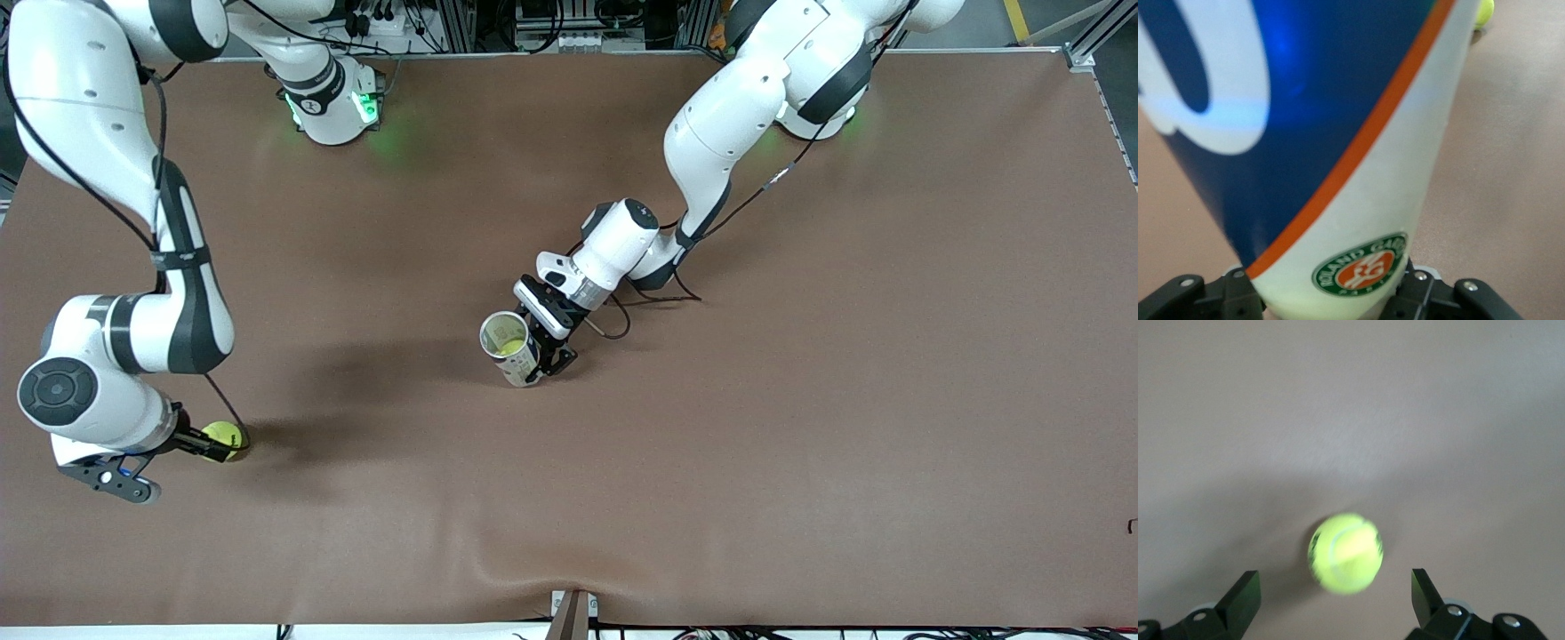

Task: Insert tennis ball vertically with right arm
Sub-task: 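Move the right gripper to the second tennis ball, then grasp the second tennis ball with the right gripper and lift it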

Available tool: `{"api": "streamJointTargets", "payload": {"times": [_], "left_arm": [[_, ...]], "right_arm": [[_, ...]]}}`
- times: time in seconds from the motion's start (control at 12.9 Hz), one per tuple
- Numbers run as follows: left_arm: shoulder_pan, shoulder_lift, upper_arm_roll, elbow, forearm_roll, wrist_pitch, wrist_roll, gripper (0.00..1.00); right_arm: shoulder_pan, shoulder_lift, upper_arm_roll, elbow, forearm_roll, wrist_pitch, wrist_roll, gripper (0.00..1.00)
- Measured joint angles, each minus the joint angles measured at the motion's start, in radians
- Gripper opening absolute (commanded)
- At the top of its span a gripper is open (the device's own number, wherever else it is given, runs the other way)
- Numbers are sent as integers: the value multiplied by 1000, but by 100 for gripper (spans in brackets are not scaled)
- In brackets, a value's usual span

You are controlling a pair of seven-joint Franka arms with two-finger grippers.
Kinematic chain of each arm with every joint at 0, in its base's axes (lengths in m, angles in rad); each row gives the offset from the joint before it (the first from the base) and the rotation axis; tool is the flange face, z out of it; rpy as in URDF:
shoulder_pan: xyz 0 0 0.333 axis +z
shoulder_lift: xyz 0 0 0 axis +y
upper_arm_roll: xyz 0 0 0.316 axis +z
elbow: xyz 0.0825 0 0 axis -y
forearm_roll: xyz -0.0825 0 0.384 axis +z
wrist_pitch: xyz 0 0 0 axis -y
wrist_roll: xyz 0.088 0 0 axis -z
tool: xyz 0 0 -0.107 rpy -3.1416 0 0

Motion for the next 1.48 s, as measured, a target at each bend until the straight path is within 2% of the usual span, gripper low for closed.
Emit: {"api": "streamJointTargets", "payload": {"times": [0.47, 1.17, 1.24, 1.32, 1.4, 1.48], "left_arm": [[0, 0, 0, 0, 0, 0, 0, 68], [0, 0, 0, 0, 0, 0, 0, 68], [0, 0, 0, 0, 0, 0, 0, 68], [0, 0, 0, 0, 0, 0, 0, 68], [0, 0, 0, 0, 0, 0, 0, 68], [0, 0, 0, 0, 0, 0, 0, 68]], "right_arm": [[-12, 69, 11, -12, 41, 62, -15, 100], [-45, 78, 10, -92, 60, 186, -26, 98], [-45, 79, 10, -98, 60, 193, -26, 83], [-45, 80, 10, -101, 60, 197, -27, 72], [-45, 80, 11, -102, 60, 198, -27, 62], [-45, 81, 11, -102, 61, 198, -27, 56]]}}
